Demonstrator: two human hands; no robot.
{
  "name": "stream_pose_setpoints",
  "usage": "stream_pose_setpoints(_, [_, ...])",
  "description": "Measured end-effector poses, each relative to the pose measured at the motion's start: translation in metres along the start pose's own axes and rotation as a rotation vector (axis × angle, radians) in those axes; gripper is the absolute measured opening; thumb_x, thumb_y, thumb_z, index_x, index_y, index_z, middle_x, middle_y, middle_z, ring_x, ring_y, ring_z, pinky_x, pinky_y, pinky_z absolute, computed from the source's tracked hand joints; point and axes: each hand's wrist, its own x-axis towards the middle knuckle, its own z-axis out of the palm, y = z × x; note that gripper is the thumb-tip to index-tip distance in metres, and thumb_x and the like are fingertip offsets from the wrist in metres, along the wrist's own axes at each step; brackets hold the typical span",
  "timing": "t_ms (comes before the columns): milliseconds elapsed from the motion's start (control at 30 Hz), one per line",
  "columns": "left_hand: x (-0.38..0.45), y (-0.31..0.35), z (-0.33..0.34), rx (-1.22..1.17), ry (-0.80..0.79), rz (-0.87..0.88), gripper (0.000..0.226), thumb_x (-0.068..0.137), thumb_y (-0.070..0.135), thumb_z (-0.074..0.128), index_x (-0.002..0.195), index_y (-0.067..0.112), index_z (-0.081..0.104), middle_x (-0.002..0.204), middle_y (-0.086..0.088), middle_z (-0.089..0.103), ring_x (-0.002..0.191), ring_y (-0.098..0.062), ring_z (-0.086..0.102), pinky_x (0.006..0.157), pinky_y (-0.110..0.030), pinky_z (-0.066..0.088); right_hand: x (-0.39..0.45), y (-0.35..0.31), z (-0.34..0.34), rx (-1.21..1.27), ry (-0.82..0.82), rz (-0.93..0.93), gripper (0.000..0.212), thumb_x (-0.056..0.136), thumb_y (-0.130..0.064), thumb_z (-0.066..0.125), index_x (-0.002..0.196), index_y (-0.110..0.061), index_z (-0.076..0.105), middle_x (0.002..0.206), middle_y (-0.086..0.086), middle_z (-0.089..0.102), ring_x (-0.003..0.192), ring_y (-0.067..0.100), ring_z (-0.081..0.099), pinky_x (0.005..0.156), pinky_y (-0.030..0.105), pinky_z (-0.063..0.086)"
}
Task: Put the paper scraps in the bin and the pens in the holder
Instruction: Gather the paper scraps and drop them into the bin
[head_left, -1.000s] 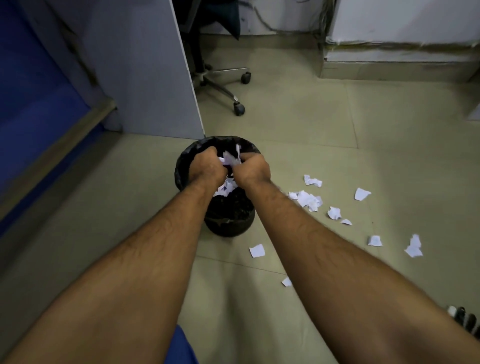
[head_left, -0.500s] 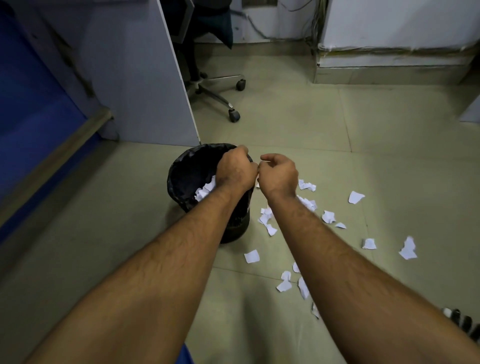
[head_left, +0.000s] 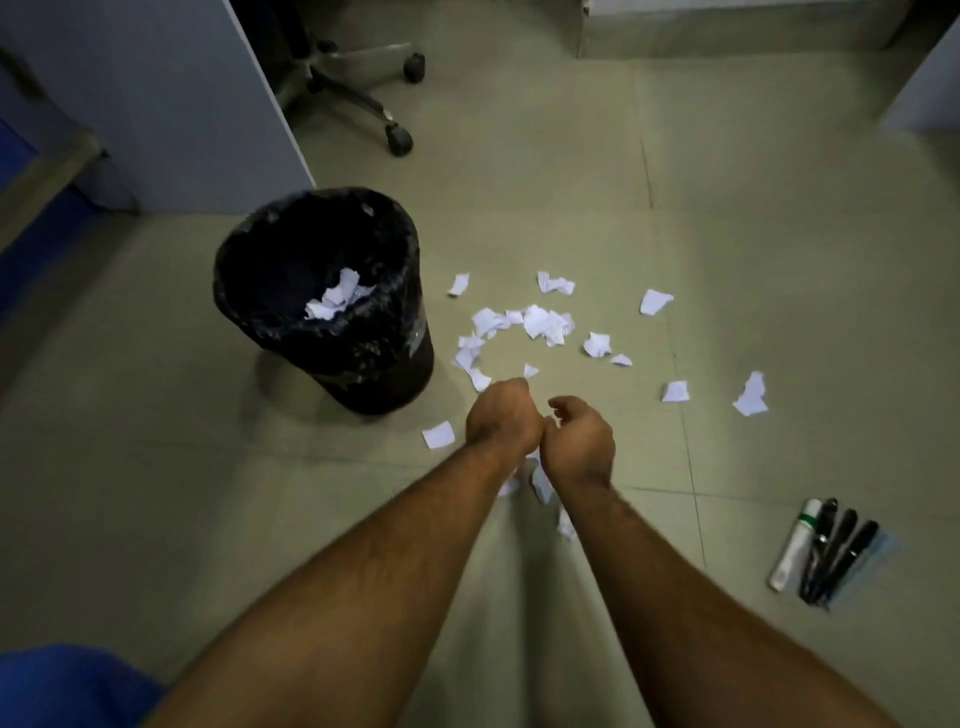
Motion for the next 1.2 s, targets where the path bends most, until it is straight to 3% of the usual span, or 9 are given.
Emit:
stream_pose_setpoints(167, [-0.009, -0.024, 0.07, 0.155, -0.146, -0.032, 0.054, 0.089, 0.044, 0.057, 0.135, 0.021, 0.04, 0.137, -0.011, 0.043, 0.125, -0.033, 0.044, 0.097, -0.045, 0.046, -0.026, 0.085, 0.014, -0.423, -0.028, -0.218, 0.053, 0.084, -0.048, 0.041, 0.116, -0.018, 0.07, 0.133, 0.017, 0.059, 0.118, 0.04, 0.055, 0.091, 0.044, 0.049])
stream_pose_setpoints(267, [-0.01, -0.037, 0.094, 0.269, -0.199, -0.183, 0.083, 0.085, 0.047, 0.059, 0.151, 0.026, 0.014, 0.151, -0.015, 0.02, 0.136, -0.041, 0.028, 0.1, -0.053, 0.043, -0.031, 0.111, 0.021, -0.659, -0.041, -0.27, 0.046, 0.082, -0.039, 0.051, 0.122, -0.022, 0.066, 0.136, 0.015, 0.056, 0.122, 0.042, 0.052, 0.09, 0.047, 0.047])
stream_pose_setpoints(333, [-0.009, -0.045, 0.108, 0.265, -0.217, -0.174, 0.079, 0.084, 0.046, 0.054, 0.15, 0.025, 0.016, 0.151, -0.017, 0.024, 0.134, -0.043, 0.03, 0.098, -0.051, 0.043, -0.03, 0.115, 0.026, -0.726, -0.044, -0.277, 0.039, 0.084, -0.031, 0.056, 0.122, -0.024, 0.065, 0.139, 0.013, 0.055, 0.124, 0.042, 0.052, 0.091, 0.046, 0.045])
stream_pose_setpoints(433, [-0.005, -0.045, 0.117, 0.213, -0.126, -0.026, 0.057, 0.09, 0.037, 0.046, 0.143, 0.022, 0.031, 0.138, -0.014, 0.042, 0.121, -0.038, 0.042, 0.092, -0.044, 0.045, -0.019, 0.112, 0.033, -0.712, -0.022, -0.285, 0.042, 0.086, -0.034, 0.043, 0.122, -0.026, 0.066, 0.135, 0.012, 0.059, 0.12, 0.043, 0.056, 0.09, 0.046, 0.047])
stream_pose_setpoints(533, [0.001, -0.04, 0.106, 0.202, 0.007, 0.048, 0.048, 0.093, 0.036, 0.047, 0.137, 0.02, 0.041, 0.128, -0.013, 0.047, 0.115, -0.034, 0.048, 0.088, -0.04, 0.046, 0.002, 0.109, 0.039, -0.68, -0.023, -0.336, 0.047, 0.09, -0.036, 0.036, 0.128, -0.026, 0.061, 0.14, 0.013, 0.055, 0.128, 0.044, 0.049, 0.1, 0.049, 0.042])
stream_pose_setpoints(700, [0.021, -0.048, 0.094, 0.259, 0.203, -0.075, 0.059, 0.075, 0.04, 0.064, 0.128, 0.021, 0.046, 0.129, -0.01, 0.046, 0.118, -0.031, 0.046, 0.088, -0.041, 0.043, 0.03, 0.12, 0.034, -0.559, 0.072, -0.392, 0.055, 0.091, -0.038, 0.039, 0.138, -0.014, 0.053, 0.145, 0.015, 0.05, 0.136, 0.038, 0.043, 0.108, 0.046, 0.037])
stream_pose_setpoints(833, [0.045, -0.054, 0.097, 0.193, 0.103, -0.292, 0.074, 0.081, 0.046, 0.059, 0.145, 0.023, 0.03, 0.151, -0.014, 0.027, 0.14, -0.037, 0.028, 0.103, -0.051, 0.04, 0.046, 0.129, 0.027, -0.525, 0.088, -0.382, 0.063, 0.091, -0.049, 0.043, 0.142, -0.012, 0.048, 0.151, 0.015, 0.042, 0.143, 0.036, 0.033, 0.117, 0.047, 0.024])
stream_pose_setpoints(1033, [0.058, -0.039, 0.102, 0.168, 0.19, 0.141, 0.066, 0.086, 0.038, 0.06, 0.144, 0.018, 0.035, 0.146, -0.015, 0.035, 0.127, -0.033, 0.044, 0.096, -0.043, 0.044, 0.051, 0.127, 0.03, -0.603, 0.056, -0.399, 0.064, 0.094, -0.055, 0.035, 0.145, -0.019, 0.044, 0.158, 0.01, 0.032, 0.148, 0.03, 0.023, 0.121, 0.045, 0.016])
stream_pose_setpoints(1200, [0.097, -0.047, 0.088, 0.23, 0.318, 0.08, 0.069, 0.085, 0.048, 0.058, 0.144, 0.018, 0.036, 0.15, -0.017, 0.032, 0.129, -0.036, 0.042, 0.096, -0.043, 0.043, 0.058, 0.124, 0.032, -0.666, 0.07, -0.4, 0.067, 0.092, -0.06, 0.038, 0.147, -0.022, 0.042, 0.158, 0.009, 0.032, 0.148, 0.03, 0.023, 0.121, 0.045, 0.016])
